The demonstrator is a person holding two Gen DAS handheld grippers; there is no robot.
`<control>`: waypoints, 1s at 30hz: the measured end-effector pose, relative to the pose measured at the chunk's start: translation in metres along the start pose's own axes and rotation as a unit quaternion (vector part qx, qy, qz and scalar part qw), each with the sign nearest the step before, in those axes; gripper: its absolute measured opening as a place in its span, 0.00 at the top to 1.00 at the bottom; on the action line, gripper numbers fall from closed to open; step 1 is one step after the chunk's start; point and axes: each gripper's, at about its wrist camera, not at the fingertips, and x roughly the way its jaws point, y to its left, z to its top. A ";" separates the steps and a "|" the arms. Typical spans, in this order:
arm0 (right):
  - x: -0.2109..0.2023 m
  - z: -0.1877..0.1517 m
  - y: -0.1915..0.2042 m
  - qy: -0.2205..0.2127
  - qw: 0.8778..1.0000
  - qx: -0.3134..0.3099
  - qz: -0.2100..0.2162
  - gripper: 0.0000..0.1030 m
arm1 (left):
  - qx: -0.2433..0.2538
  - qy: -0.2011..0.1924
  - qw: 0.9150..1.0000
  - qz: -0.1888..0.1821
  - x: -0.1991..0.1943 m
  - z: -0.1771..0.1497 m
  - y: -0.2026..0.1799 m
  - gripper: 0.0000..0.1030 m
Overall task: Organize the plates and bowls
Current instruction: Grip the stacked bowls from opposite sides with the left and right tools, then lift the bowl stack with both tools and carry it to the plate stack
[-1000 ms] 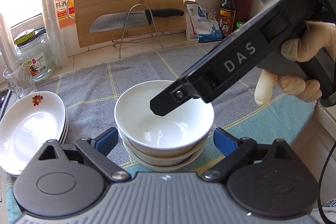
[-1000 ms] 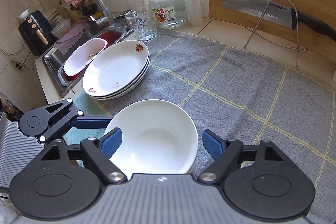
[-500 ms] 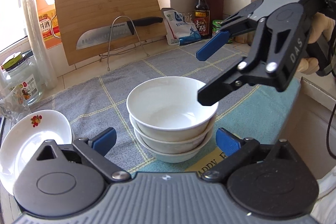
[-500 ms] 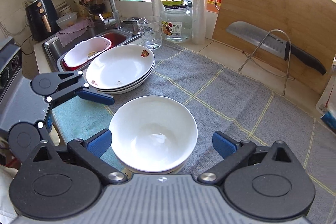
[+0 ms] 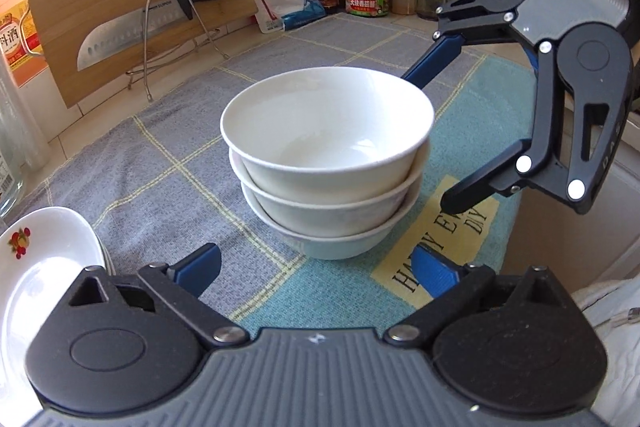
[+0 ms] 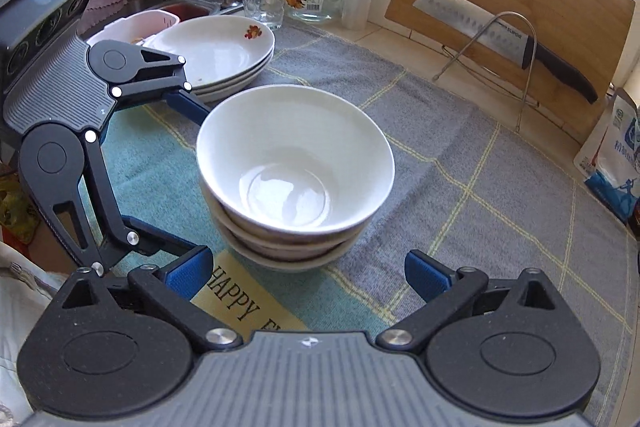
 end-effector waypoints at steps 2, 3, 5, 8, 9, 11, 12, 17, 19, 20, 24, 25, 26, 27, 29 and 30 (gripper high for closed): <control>0.004 -0.003 -0.001 0.007 1.000 0.005 -0.002 0.00 | 0.009 0.004 1.000 -0.008 0.004 0.001 0.002 0.02; 0.006 -0.004 -0.002 0.010 1.000 0.006 -0.004 0.00 | 0.011 0.005 1.000 -0.012 0.005 0.002 0.003 0.02; 0.010 -0.005 -0.004 0.015 1.000 0.007 -0.005 0.00 | 0.012 0.008 1.000 -0.019 0.009 0.004 0.005 0.02; 0.017 -0.007 -0.010 0.020 1.000 0.005 0.004 0.00 | 0.014 0.010 1.000 -0.022 0.014 0.007 0.007 0.02; 0.018 -0.007 -0.012 0.020 1.000 0.002 0.007 0.00 | 0.015 0.013 1.000 -0.024 0.016 0.008 0.008 0.02; 0.024 -0.006 -0.014 0.019 1.000 -0.012 0.016 0.00 | 0.014 0.018 0.999 -0.024 0.019 0.010 0.010 0.02; 0.026 -0.005 -0.016 0.017 0.999 -0.022 0.021 0.00 | 0.014 0.020 0.999 -0.022 0.020 0.011 0.011 0.02; 0.037 0.002 -0.021 0.003 0.996 -0.066 0.057 0.00 | 0.019 0.030 0.999 -0.031 0.022 0.016 0.015 0.02; 0.041 0.005 -0.023 0.001 0.993 -0.086 0.076 0.00 | 0.023 0.038 0.999 -0.027 0.024 0.019 0.016 0.02; 0.042 0.006 -0.024 0.000 0.992 -0.098 0.084 0.00 | 0.024 0.042 0.998 -0.029 0.024 0.020 0.016 0.02; 0.045 0.010 -0.025 -0.001 0.986 -0.129 0.106 0.00 | 0.045 0.045 0.997 -0.039 0.023 0.024 0.015 0.04; 0.045 0.012 -0.026 -0.003 0.984 -0.133 0.116 0.00 | 0.047 0.045 0.997 -0.043 0.023 0.025 0.016 0.05; 0.044 0.014 -0.026 -0.005 0.983 -0.136 0.121 0.00 | 0.049 0.046 0.997 -0.048 0.024 0.026 0.017 0.05; 0.044 0.015 -0.025 -0.006 0.983 -0.138 0.125 0.00 | 0.053 0.045 0.996 -0.055 0.025 0.027 0.018 0.05; 0.045 0.020 -0.024 -0.006 0.981 -0.140 0.132 0.00 | 0.064 0.044 0.995 -0.070 0.027 0.028 0.021 0.07; 0.045 0.021 -0.023 -0.005 0.981 -0.142 0.132 0.00 | 0.069 0.043 0.994 -0.078 0.027 0.028 0.022 0.09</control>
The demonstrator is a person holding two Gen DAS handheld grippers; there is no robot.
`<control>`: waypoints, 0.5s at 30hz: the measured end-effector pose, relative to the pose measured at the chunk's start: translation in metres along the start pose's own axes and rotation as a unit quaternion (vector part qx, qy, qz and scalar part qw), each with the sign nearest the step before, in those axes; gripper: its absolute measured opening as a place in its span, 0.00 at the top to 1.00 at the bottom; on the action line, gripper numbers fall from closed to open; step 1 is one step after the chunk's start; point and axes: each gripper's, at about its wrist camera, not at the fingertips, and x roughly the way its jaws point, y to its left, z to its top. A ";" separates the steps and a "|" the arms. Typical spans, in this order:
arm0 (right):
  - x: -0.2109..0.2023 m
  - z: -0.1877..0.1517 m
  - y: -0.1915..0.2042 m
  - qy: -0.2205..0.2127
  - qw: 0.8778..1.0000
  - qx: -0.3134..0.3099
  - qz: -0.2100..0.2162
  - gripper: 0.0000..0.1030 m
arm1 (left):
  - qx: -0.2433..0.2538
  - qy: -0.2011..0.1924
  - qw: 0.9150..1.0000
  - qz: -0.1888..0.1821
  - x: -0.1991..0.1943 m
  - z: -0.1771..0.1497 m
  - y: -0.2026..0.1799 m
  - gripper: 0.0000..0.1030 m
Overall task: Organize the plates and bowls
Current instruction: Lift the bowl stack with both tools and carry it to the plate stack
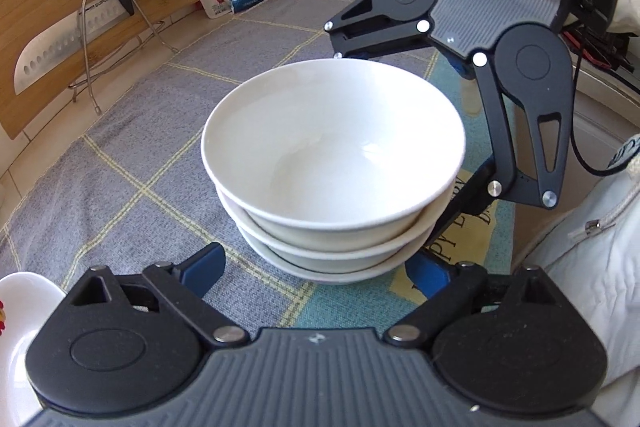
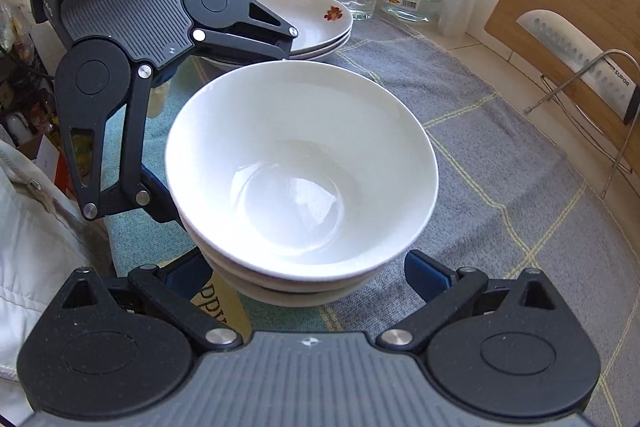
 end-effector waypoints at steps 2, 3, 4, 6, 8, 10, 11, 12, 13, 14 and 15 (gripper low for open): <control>0.003 0.004 0.002 0.011 1.000 -0.003 -0.001 0.01 | 0.013 -0.004 1.000 -0.018 0.000 0.000 0.004 0.11; 0.004 0.005 0.003 0.016 1.000 -0.004 -0.005 0.02 | 0.019 -0.004 0.999 -0.026 0.001 -0.001 0.006 0.12; 0.004 0.007 0.004 0.021 1.000 -0.004 -0.006 0.04 | 0.025 -0.004 0.999 -0.035 0.002 -0.001 0.008 0.14; 0.005 0.010 0.006 0.028 1.000 -0.003 -0.009 0.06 | 0.041 -0.006 0.998 -0.050 0.001 -0.003 0.009 0.15; 0.004 0.010 0.008 0.035 0.999 0.002 -0.012 0.07 | 0.057 -0.011 0.996 -0.063 0.001 -0.002 0.011 0.16; 0.003 0.010 0.009 0.040 0.999 0.009 -0.016 0.09 | 0.069 -0.015 0.995 -0.074 0.001 -0.001 0.013 0.16; 0.002 0.010 0.010 0.041 0.999 0.011 -0.019 0.09 | 0.074 -0.016 0.994 -0.080 0.001 0.000 0.015 0.16; 0.002 0.011 0.011 0.043 0.999 0.013 -0.022 0.09 | 0.079 -0.017 0.993 -0.084 0.002 0.001 0.015 0.16; 0.002 0.011 0.011 0.044 0.999 0.016 -0.024 0.09 | 0.082 -0.017 0.993 -0.087 0.002 0.001 0.016 0.16; 0.002 0.011 0.011 0.045 0.998 0.019 -0.025 0.09 | 0.086 -0.018 0.992 -0.091 0.003 0.002 0.016 0.16; 0.002 0.011 0.012 0.045 0.998 0.022 -0.026 0.10 | 0.089 -0.018 0.991 -0.094 0.003 0.002 0.017 0.17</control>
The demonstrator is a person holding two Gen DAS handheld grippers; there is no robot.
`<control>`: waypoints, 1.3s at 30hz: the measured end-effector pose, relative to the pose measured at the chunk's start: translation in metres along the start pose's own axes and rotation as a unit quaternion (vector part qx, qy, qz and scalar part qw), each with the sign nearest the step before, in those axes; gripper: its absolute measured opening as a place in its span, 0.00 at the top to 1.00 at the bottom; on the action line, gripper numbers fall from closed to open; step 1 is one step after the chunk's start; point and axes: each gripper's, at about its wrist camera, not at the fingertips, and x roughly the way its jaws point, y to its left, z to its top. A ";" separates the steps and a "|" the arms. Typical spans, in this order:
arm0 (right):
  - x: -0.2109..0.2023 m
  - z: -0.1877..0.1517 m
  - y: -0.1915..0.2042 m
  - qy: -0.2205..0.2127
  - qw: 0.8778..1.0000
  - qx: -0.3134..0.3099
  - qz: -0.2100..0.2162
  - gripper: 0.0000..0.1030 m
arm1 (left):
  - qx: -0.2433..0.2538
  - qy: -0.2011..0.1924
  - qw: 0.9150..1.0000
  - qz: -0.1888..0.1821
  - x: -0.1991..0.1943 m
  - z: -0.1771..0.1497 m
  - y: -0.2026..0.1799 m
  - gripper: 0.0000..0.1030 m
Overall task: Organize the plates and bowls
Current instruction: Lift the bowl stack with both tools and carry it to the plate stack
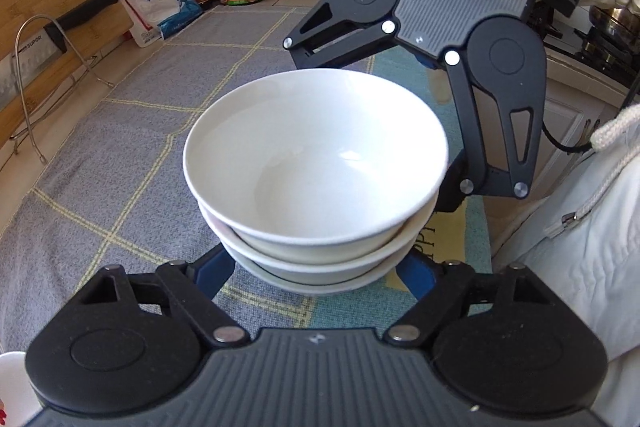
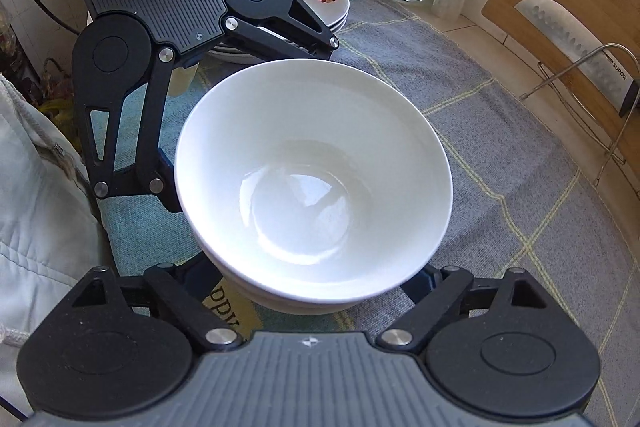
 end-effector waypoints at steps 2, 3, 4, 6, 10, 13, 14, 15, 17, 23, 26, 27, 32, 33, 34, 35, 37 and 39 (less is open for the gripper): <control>0.001 0.000 -0.001 0.001 1.000 0.006 0.000 0.10 | 0.005 0.000 1.000 -0.006 0.001 0.000 0.002 0.18; 0.001 0.000 -0.001 0.001 1.000 0.008 0.000 0.11 | 0.006 0.000 1.000 -0.009 0.001 0.000 0.003 0.18; 0.001 0.000 -0.001 0.002 1.000 0.010 0.002 0.11 | 0.006 -0.001 1.000 -0.013 0.000 0.000 0.005 0.18; 0.002 -0.001 -0.002 0.003 1.000 0.013 0.005 0.12 | 0.008 -0.001 1.000 -0.018 -0.002 -0.002 0.005 0.18; 0.002 -0.001 -0.001 0.009 1.000 0.007 0.007 0.13 | 0.014 0.001 1.000 -0.027 -0.001 -0.001 0.008 0.18; 0.003 0.000 0.000 0.012 1.000 0.002 0.006 0.14 | 0.016 0.001 0.999 -0.032 0.000 -0.001 0.009 0.17; 0.003 0.000 0.000 0.012 1.000 0.002 0.007 0.14 | 0.016 0.001 0.999 -0.033 0.000 -0.001 0.009 0.17; 0.002 -0.001 0.000 0.012 1.000 0.003 0.008 0.14 | 0.015 0.001 0.999 -0.034 0.001 0.000 0.009 0.17; 0.002 -0.001 -0.001 0.011 1.000 0.005 0.012 0.14 | 0.017 0.001 0.999 -0.035 0.002 -0.001 0.009 0.17; 0.003 -0.001 -0.003 0.010 1.000 0.008 0.016 0.14 | 0.016 0.002 0.999 -0.036 0.001 0.000 0.009 0.17; 0.003 0.000 -0.003 0.010 1.000 0.010 0.016 0.15 | 0.015 0.001 0.999 -0.034 0.001 0.000 0.009 0.17; 0.003 0.000 -0.003 0.011 1.000 0.011 0.016 0.15 | 0.015 0.000 0.999 -0.033 0.001 -0.001 0.009 0.17; 0.002 0.002 -0.003 0.013 1.000 0.010 0.017 0.15 | 0.009 0.001 0.999 -0.033 -0.001 0.000 0.008 0.17; 0.002 0.003 -0.003 0.014 1.000 0.009 0.018 0.15 | 0.008 0.002 0.999 -0.033 -0.001 0.000 0.008 0.17; 0.001 0.003 -0.003 0.015 1.000 0.008 0.020 0.15 | 0.006 0.002 0.999 -0.033 -0.002 0.000 0.007 0.17; 0.001 0.004 -0.003 0.015 1.000 0.007 0.021 0.15 | 0.003 0.001 0.999 -0.032 -0.004 -0.001 0.007 0.17; -0.001 0.007 -0.004 0.014 1.000 0.004 0.024 0.15 | -0.001 -0.001 1.000 -0.030 -0.007 -0.001 0.006 0.17; -0.003 0.011 -0.004 0.014 1.000 -0.002 0.026 0.15 | -0.005 -0.004 1.000 -0.024 -0.012 -0.001 0.003 0.17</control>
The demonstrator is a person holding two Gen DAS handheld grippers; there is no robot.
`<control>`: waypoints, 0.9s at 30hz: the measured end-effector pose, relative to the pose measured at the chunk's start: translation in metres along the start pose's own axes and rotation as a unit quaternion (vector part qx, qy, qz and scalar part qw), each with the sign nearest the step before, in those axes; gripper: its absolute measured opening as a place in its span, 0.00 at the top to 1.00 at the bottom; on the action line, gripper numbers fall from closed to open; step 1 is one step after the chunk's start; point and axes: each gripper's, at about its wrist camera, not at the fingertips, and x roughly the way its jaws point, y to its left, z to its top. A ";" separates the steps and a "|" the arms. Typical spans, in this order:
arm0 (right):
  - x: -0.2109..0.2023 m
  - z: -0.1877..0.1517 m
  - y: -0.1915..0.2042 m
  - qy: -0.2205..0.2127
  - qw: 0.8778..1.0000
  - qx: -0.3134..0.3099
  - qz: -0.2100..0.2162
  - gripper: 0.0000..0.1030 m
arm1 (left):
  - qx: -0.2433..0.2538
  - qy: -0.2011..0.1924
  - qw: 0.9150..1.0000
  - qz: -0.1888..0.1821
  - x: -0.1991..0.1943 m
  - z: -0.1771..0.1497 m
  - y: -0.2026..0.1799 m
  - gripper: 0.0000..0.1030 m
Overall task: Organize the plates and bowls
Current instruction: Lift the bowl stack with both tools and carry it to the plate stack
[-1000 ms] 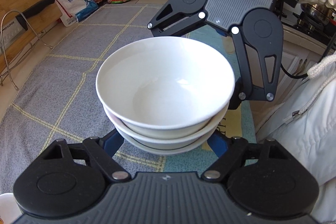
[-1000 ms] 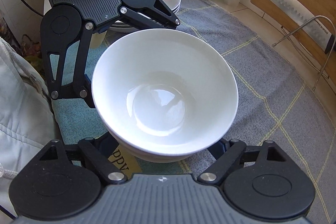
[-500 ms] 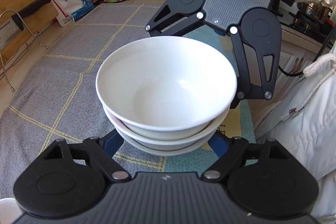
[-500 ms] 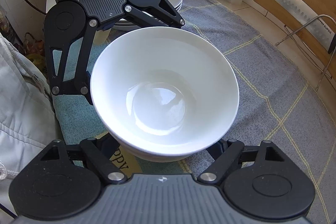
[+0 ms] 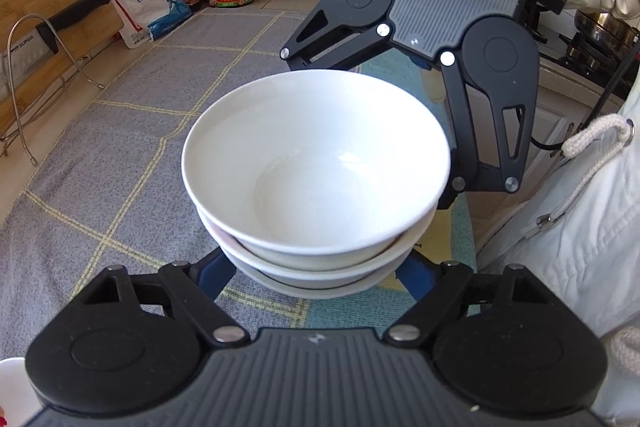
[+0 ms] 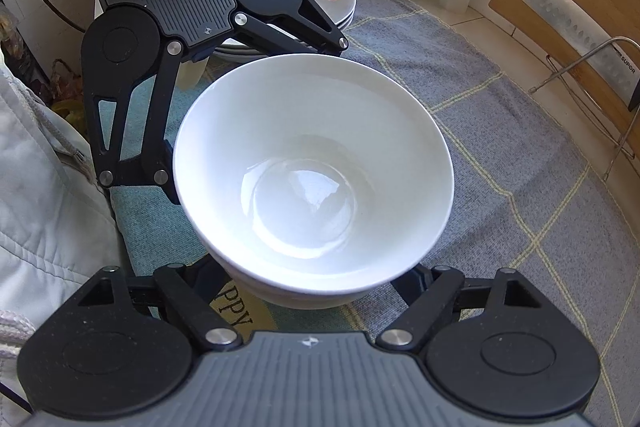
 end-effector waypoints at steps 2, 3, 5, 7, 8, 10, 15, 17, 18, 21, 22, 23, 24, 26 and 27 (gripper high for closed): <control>-0.004 0.005 0.001 0.000 1.000 -0.008 0.003 0.15 | -0.007 -0.003 1.000 0.005 -0.006 -0.001 -0.002 0.17; -0.005 0.008 0.001 -0.001 1.000 -0.013 0.004 0.15 | -0.009 -0.006 1.000 0.010 -0.009 -0.001 -0.004 0.17; -0.008 0.015 0.002 -0.002 1.000 -0.024 0.006 0.15 | -0.016 -0.010 1.000 0.019 -0.016 -0.002 -0.007 0.17; -0.011 0.023 0.004 -0.004 0.999 -0.037 0.008 0.15 | -0.022 -0.016 0.999 0.030 -0.024 -0.004 -0.010 0.17; -0.012 0.028 0.005 -0.005 0.999 -0.044 0.009 0.15 | -0.026 -0.018 0.999 0.035 -0.028 -0.006 -0.011 0.17; -0.013 0.039 0.007 -0.006 0.998 -0.060 0.011 0.15 | -0.033 -0.024 0.998 0.048 -0.037 -0.010 -0.014 0.17; -0.009 0.068 0.011 -0.011 0.995 -0.101 0.015 0.15 | -0.053 -0.035 0.994 0.083 -0.062 -0.021 -0.013 0.17; -0.006 0.081 0.014 -0.013 0.993 -0.117 0.018 0.15 | -0.061 -0.038 0.993 0.098 -0.072 -0.027 -0.012 0.17; -0.004 0.089 0.015 -0.015 0.992 -0.127 0.019 0.15 | -0.065 -0.040 0.991 0.107 -0.079 -0.032 -0.011 0.17; 0.004 0.110 0.018 -0.021 0.988 -0.151 0.025 0.15 | -0.079 -0.045 0.987 0.131 -0.097 -0.044 -0.007 0.17; 0.008 0.119 0.020 -0.024 0.986 -0.161 0.028 0.15 | -0.084 -0.046 0.986 0.139 -0.103 -0.048 -0.006 0.17; 0.011 0.127 0.022 -0.026 0.985 -0.170 0.031 0.15 | -0.088 -0.046 0.984 0.146 -0.107 -0.052 -0.004 0.17; 0.014 0.133 0.024 -0.028 0.984 -0.176 0.032 0.15 | -0.093 -0.046 0.983 0.154 -0.112 -0.056 -0.001 0.17; 0.022 0.148 0.027 -0.030 0.981 -0.190 0.037 0.15 | -0.102 -0.045 0.980 0.167 -0.122 -0.066 0.003 0.17; 0.026 0.155 0.029 -0.032 0.979 -0.198 0.039 0.15 | -0.105 -0.044 0.978 0.174 -0.127 -0.071 0.005 0.17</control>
